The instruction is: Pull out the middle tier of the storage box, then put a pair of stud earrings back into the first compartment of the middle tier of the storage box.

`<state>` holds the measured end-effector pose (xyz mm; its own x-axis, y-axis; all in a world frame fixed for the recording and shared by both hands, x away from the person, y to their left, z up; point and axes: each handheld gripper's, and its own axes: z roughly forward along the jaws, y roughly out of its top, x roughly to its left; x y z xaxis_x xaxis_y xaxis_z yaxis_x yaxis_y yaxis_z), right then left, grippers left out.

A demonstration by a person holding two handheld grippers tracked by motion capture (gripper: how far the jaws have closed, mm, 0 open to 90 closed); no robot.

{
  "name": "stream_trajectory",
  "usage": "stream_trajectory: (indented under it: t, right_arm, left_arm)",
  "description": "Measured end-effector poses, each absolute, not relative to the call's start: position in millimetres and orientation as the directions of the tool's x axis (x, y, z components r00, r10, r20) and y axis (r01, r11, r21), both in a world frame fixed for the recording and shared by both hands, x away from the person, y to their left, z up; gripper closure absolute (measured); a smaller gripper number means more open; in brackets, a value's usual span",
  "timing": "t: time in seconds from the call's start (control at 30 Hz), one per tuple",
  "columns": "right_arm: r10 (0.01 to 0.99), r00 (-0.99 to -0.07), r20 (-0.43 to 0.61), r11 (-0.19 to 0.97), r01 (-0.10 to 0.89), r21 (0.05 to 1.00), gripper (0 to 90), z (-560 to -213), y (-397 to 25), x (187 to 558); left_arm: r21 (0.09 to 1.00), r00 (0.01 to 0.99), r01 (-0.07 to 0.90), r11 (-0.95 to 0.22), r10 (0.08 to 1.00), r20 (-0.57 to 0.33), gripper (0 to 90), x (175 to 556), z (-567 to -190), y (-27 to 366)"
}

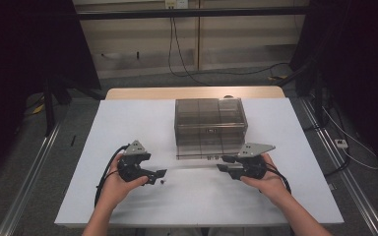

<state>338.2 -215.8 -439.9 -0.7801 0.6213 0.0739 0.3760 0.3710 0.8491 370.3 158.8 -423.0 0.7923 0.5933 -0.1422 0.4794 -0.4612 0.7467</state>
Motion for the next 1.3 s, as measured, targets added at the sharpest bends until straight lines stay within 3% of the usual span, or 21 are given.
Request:
stream_trajectory:
  t: [0.3, 0.53, 1.3]
  right_arm:
    - [0.629, -0.768, 0.120, 0.351, 0.418, 0.838, 25.3, -443, -223, 333]
    - [0.642, -0.756, 0.129, 0.346, 0.436, 0.831, 17.2, -444, -226, 331]
    - [0.650, -0.748, 0.136, 0.330, 0.440, 0.835, 14.6, -443, -227, 330]
  left_arm:
    - [0.740, 0.792, 0.482, -0.470, 0.595, -0.138, 12.9, 370, -423, 158]
    - [0.740, 0.793, 0.481, -0.469, 0.592, -0.140, 13.9, 370, -424, 157]
    - [0.741, 0.790, 0.492, -0.457, 0.592, -0.160, 14.4, 376, -427, 159]
